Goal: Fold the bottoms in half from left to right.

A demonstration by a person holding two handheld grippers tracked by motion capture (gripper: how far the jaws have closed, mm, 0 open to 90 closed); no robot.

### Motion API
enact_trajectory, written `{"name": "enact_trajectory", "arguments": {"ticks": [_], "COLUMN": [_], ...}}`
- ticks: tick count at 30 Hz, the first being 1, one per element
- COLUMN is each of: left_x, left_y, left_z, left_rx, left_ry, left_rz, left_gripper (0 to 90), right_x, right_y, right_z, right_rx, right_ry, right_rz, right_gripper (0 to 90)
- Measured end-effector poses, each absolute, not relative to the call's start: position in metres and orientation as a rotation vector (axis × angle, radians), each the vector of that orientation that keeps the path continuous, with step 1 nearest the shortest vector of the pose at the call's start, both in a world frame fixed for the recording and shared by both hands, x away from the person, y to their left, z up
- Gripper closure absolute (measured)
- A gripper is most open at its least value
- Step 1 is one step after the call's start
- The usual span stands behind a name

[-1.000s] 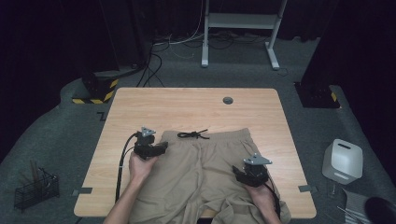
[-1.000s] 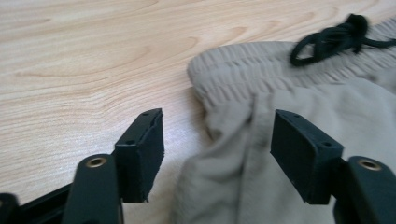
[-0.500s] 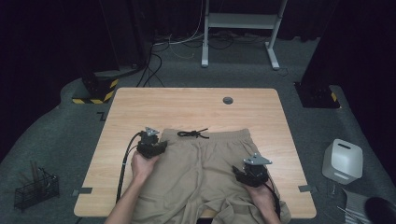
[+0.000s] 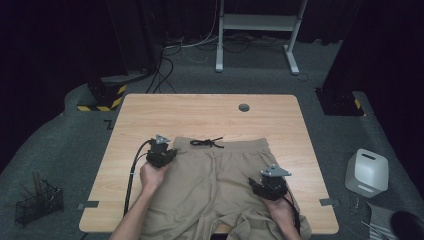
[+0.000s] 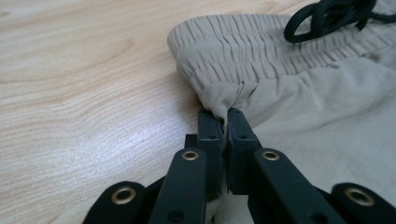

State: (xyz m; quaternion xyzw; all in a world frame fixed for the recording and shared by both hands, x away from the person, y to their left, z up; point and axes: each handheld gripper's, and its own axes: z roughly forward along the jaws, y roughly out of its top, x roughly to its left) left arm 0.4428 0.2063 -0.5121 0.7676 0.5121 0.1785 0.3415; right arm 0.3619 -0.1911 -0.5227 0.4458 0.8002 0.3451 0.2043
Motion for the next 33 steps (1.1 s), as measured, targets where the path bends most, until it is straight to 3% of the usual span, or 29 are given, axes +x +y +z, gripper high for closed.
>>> {"name": "enact_trajectory", "arguments": {"ticks": [33], "left_x": [0.431], "left_y": [0.198], "left_z": [-0.468], "left_rx": [1.905], "left_ry": [1.207], "left_rz": [0.413], "left_gripper": [87.9], "right_x": [0.368], "right_y": [-0.185], "right_z": [-0.519], "right_rx": [1.227], "right_ry": [2.270], "right_rz": [0.976], "right_gripper": [40.7]}}
